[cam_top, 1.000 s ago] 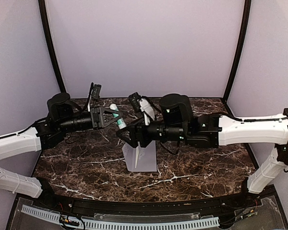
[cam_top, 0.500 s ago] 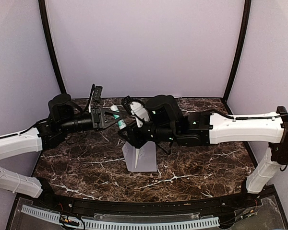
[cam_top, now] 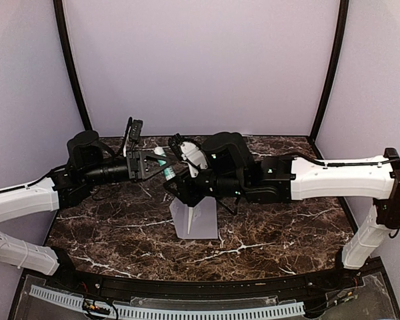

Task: Place the letter into the envelope and seal it
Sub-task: Unscrew the solid glue.

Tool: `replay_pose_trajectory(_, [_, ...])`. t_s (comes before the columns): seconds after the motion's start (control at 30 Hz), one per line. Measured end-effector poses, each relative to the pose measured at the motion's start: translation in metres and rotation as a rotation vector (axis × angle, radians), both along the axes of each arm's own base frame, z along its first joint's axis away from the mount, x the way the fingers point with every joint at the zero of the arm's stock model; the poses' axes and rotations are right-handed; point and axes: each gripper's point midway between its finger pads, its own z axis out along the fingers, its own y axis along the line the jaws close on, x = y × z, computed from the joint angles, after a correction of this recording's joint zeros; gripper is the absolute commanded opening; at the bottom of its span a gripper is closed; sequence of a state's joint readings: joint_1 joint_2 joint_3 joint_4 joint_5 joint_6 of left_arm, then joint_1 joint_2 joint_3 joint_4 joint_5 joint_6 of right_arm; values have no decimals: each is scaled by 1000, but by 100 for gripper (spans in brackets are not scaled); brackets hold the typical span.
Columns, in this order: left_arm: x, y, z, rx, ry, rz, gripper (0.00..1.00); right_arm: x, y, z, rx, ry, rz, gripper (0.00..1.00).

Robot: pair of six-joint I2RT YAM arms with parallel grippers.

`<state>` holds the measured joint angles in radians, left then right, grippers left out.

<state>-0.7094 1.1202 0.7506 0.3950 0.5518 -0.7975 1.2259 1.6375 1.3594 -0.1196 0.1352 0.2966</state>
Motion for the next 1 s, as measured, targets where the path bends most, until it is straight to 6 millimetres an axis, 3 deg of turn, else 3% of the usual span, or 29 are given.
replay_pose_trajectory(0.43, [-2, -1, 1, -6, -21, -25, 0, -4, 2, 2, 11, 13, 12, 7])
replay_pose_trajectory(0.63, [-10, -3, 6, -16, -66, -80, 0, -12, 0, 6, 74, 49, 60, 5])
replay_pose_trajectory(1.0, [-36, -8, 21, -71, -162, -218, 0, -40, -11, 23, 370, 270, 319, 4])
